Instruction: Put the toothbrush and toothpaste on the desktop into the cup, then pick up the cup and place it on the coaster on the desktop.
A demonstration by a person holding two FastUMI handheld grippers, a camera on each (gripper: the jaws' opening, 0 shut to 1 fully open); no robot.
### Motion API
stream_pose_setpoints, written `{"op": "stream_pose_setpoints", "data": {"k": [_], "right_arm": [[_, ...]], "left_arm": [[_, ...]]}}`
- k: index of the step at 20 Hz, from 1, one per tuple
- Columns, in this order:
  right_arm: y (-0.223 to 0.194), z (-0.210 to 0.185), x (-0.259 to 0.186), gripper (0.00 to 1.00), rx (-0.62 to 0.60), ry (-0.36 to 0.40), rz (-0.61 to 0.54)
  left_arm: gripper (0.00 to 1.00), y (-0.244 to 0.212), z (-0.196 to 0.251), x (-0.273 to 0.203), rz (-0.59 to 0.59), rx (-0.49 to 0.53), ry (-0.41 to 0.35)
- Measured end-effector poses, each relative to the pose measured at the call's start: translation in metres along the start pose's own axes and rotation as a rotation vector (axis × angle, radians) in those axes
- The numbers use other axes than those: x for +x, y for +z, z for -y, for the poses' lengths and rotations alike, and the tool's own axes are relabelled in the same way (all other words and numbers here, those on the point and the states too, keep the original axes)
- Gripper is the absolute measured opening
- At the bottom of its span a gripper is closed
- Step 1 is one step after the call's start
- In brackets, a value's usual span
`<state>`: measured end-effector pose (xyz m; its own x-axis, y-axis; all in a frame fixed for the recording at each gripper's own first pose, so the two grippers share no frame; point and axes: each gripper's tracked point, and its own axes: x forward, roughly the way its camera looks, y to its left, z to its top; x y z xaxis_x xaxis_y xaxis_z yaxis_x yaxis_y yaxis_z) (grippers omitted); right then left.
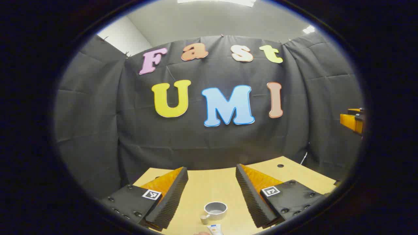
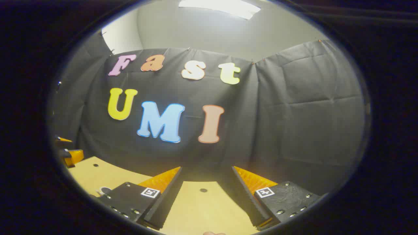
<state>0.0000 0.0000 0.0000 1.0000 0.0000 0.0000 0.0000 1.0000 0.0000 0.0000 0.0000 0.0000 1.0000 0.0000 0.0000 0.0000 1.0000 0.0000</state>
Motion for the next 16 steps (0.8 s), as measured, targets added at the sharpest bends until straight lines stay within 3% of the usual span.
{"op": "stream_pose_setpoints", "data": {"k": [8,11,12,15,16], "right_arm": [[-0.017,-0.065,0.021,0.93,0.012,0.111,-0.035],[-0.022,-0.072,0.019,0.93,0.006,0.122,-0.048],[-0.023,-0.071,0.020,0.92,0.006,0.125,-0.053],[-0.028,-0.074,0.019,0.93,0.009,0.129,-0.071],[-0.028,-0.075,0.020,0.92,0.010,0.131,-0.075]], "left_arm": [[1.00,-0.011,-0.023,-0.007,-0.018,-0.021,0.063],[0.96,-0.017,-0.024,-0.006,-0.029,-0.027,0.063],[1.00,-0.018,-0.024,-0.006,-0.030,-0.024,0.061],[1.00,-0.019,-0.023,-0.006,-0.032,-0.016,0.053],[0.96,-0.020,-0.021,-0.005,-0.034,-0.017,0.049]]}}
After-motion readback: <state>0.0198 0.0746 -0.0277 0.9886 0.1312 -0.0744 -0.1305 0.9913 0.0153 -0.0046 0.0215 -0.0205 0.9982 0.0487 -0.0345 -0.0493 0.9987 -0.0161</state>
